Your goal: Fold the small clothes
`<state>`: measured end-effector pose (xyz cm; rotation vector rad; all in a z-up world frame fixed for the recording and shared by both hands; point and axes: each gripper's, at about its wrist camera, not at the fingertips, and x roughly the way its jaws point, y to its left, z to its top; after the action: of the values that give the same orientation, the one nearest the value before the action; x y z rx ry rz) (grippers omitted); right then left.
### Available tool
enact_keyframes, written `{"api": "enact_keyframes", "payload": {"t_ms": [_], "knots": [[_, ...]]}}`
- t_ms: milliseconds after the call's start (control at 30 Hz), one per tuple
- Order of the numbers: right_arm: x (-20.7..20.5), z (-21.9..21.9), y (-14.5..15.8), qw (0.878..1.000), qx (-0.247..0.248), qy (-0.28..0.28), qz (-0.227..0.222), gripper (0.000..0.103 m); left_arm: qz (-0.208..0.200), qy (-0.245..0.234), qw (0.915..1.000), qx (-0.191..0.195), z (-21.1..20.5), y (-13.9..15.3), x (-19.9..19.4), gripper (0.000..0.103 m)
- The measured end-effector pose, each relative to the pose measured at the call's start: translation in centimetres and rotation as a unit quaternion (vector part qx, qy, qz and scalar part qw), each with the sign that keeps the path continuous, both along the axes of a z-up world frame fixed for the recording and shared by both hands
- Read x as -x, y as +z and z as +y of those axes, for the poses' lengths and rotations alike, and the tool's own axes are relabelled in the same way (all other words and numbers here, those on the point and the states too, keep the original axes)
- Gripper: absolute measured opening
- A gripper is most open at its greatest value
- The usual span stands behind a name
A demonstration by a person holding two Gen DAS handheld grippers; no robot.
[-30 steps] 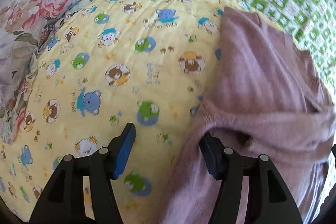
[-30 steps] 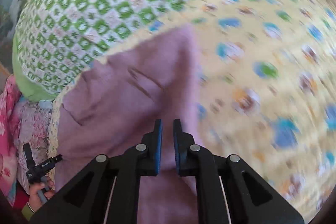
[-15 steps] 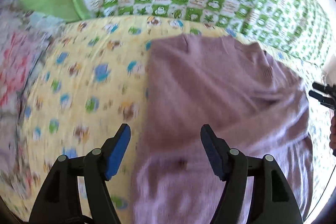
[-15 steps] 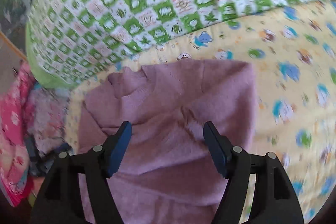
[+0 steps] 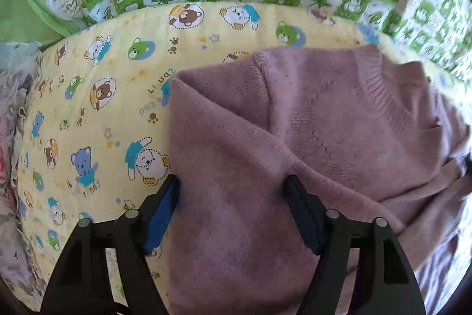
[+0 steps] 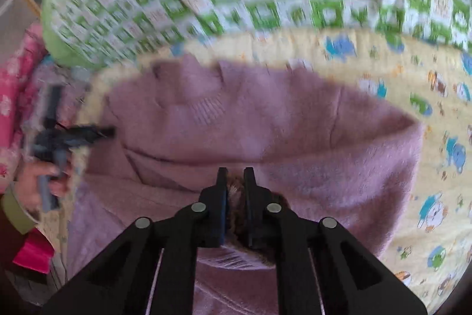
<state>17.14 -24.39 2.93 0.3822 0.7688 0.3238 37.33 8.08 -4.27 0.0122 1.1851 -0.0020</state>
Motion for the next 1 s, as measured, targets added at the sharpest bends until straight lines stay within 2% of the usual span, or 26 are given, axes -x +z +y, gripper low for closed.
{"api": "enact_keyframes", "payload": {"t_ms": [67, 100, 133, 200, 367, 433, 500, 567, 667, 733, 767, 800, 833, 867, 933, 1000], "knots": [[2.2, -1.2, 3.0, 0.996, -0.047, 0.010, -0.075, 0.010, -0.011, 0.011, 0.9999, 0.003, 0.2, 0.0, -0.1, 0.065], [3.8, -1.6, 4.3, 0.992, -0.057, 0.029, -0.111, 0.010, -0.015, 0.016, 0.9997, 0.008, 0.6, 0.1, 0.0, 0.063], [4.9, -1.5, 4.9, 0.991, -0.042, 0.040, -0.123, 0.010, -0.019, 0.022, 0.9995, 0.014, 1.1, 0.1, 0.2, 0.061], [6.7, -0.9, 4.2, 0.993, 0.012, 0.069, -0.099, 0.010, -0.028, 0.032, 0.9988, 0.023, 1.7, 0.2, 0.6, 0.060], [9.8, 0.6, -2.1, 0.988, 0.097, 0.119, -0.001, 0.010, -0.044, 0.050, 0.9973, 0.032, 3.5, 0.1, 2.6, 0.059], [11.0, 0.7, -4.4, 0.986, 0.108, 0.124, 0.040, 0.012, -0.046, 0.060, 0.9964, 0.038, 4.2, 0.1, 3.1, 0.059], [11.9, 0.3, -5.9, 0.987, 0.090, 0.111, 0.080, 0.013, -0.048, 0.072, 0.9953, 0.044, 5.8, 0.2, 5.2, 0.060], [12.9, -0.3, -6.2, 0.989, 0.072, 0.091, 0.088, 0.013, -0.050, 0.086, 0.9940, 0.046, 6.9, 0.6, 6.0, 0.060], [13.8, -1.2, -5.2, 0.994, 0.066, 0.054, 0.067, 0.013, -0.042, 0.091, 0.9932, 0.060, 8.7, 1.1, 7.4, 0.058], [13.5, -1.4, -4.6, 0.996, 0.067, 0.040, 0.051, 0.014, -0.044, 0.078, 0.9938, 0.066, 9.0, 1.6, 8.2, 0.057], [13.2, -1.3, -4.3, 0.995, 0.076, 0.035, 0.048, 0.021, -0.045, 0.070, 0.9942, 0.067, 8.9, 1.8, 8.5, 0.058], [12.7, -1.0, -4.3, 0.995, 0.082, 0.036, 0.049, 0.038, -0.046, 0.058, 0.9952, 0.063, 8.6, 2.0, 8.9, 0.059], [12.1, -0.6, -4.4, 0.994, 0.088, 0.040, 0.050, 0.049, -0.046, 0.053, 0.9960, 0.057, 8.3, 2.1, 9.3, 0.059], [11.6, -0.1, -4.3, 0.993, 0.101, 0.042, 0.051, 0.064, -0.046, 0.049, 0.9965, 0.050, 7.9, 2.1, 9.4, 0.059], [10.4, 1.2, -4.7, 0.990, 0.120, 0.057, 0.048, 0.065, -0.043, 0.043, 0.9973, 0.042, 7.3, 1.8, 9.5, 0.059], [9.1, 2.5, -5.6, 0.985, 0.142, 0.071, 0.074, 0.063, -0.039, 0.044, 0.9980, 0.024, 7.0, 1.2, 9.5, 0.059]]}}
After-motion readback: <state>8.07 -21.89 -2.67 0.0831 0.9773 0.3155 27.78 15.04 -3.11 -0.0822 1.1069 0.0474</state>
